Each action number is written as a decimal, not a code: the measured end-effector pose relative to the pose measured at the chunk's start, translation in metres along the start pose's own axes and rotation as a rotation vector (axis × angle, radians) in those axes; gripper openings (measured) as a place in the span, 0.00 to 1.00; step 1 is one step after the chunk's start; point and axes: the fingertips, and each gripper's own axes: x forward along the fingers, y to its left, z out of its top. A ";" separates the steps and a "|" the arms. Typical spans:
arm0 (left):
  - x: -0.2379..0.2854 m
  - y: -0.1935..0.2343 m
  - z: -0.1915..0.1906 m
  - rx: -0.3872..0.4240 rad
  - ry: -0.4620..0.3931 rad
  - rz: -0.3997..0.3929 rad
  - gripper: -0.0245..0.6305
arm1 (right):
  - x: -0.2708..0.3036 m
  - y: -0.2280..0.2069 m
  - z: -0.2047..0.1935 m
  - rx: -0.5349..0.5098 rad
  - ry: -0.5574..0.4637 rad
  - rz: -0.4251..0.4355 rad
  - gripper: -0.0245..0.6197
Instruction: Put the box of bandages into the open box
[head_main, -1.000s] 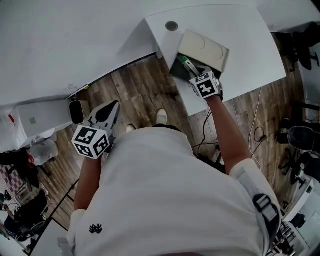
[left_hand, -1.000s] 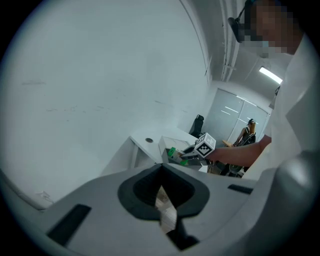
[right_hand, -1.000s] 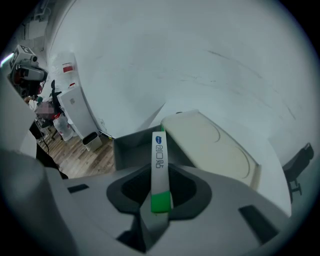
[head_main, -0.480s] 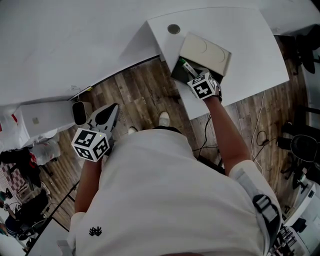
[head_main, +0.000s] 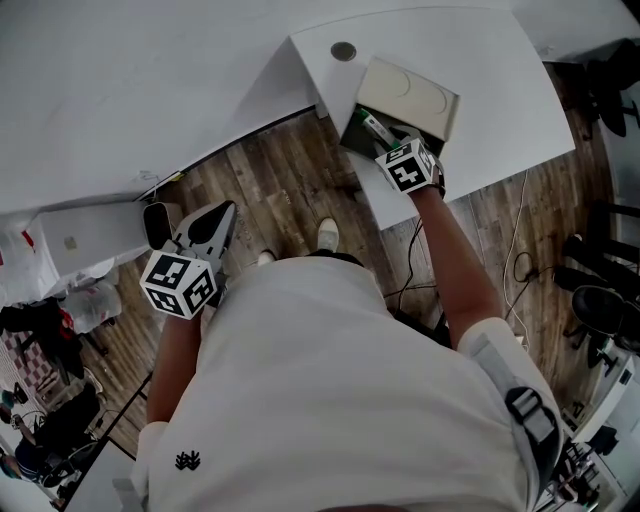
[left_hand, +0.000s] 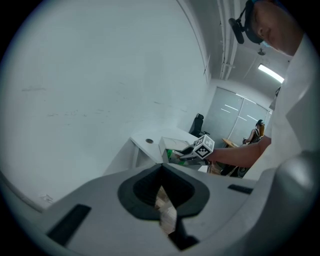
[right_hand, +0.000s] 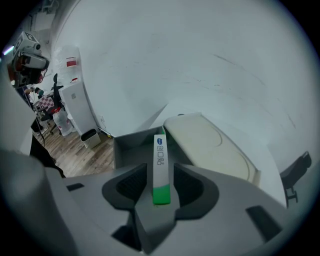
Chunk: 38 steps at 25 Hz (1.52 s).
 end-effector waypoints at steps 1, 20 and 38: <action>-0.001 0.000 -0.001 0.001 -0.001 -0.005 0.05 | -0.003 0.000 0.000 0.002 -0.002 -0.006 0.30; -0.032 -0.001 -0.024 0.086 -0.028 -0.217 0.05 | -0.114 0.035 0.010 0.174 -0.144 -0.218 0.17; -0.089 0.024 -0.074 0.128 -0.012 -0.357 0.05 | -0.161 0.221 -0.004 0.351 -0.199 -0.155 0.05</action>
